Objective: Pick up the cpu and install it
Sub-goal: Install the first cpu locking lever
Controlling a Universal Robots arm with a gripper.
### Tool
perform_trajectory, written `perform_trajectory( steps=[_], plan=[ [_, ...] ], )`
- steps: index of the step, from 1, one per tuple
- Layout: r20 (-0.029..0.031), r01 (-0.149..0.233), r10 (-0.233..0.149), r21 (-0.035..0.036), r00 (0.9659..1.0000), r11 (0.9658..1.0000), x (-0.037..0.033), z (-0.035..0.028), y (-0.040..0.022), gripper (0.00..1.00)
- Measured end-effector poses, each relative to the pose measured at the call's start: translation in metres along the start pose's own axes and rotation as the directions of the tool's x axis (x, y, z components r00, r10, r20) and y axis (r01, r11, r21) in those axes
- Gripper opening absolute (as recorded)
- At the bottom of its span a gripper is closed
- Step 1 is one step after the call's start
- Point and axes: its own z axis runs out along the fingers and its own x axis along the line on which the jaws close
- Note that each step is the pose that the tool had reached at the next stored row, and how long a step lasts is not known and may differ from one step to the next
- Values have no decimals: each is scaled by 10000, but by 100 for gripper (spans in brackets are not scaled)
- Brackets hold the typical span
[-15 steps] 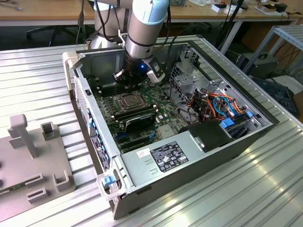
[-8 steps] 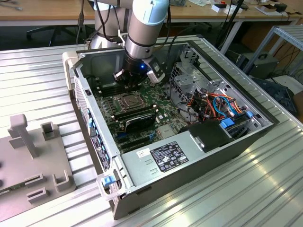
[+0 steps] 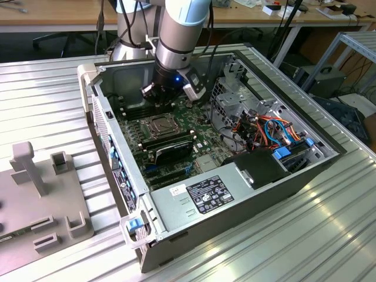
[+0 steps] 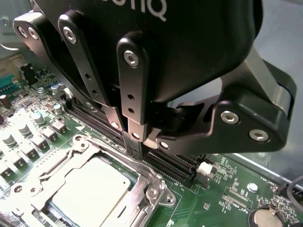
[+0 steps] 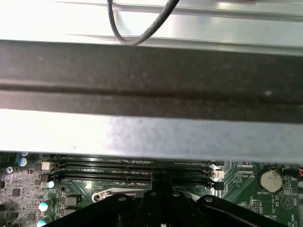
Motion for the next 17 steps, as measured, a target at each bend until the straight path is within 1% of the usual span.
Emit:
perform_trajectory(
  steps=[2, 3, 8, 11, 14, 15, 17],
  plan=[
    [-1, 0, 0, 1, 10000, 10000, 0, -33, 4, 11],
    [-1, 0, 0, 1, 10000, 10000, 0, -39, 5, 11],
    [-1, 0, 0, 3, 10000, 10000, -1, -42, 6, 11],
    [-2, 0, 0, 4, 10000, 10000, 0, -56, 8, 11],
    [-1, 0, 0, 4, 10000, 10000, -1, -82, 11, 11],
    [-1, -1, 1, 3, 10000, 10000, -1, -109, 16, 11],
    [0, 0, 0, 3, 10000, 10000, -1, -128, 19, 11]
  ],
)
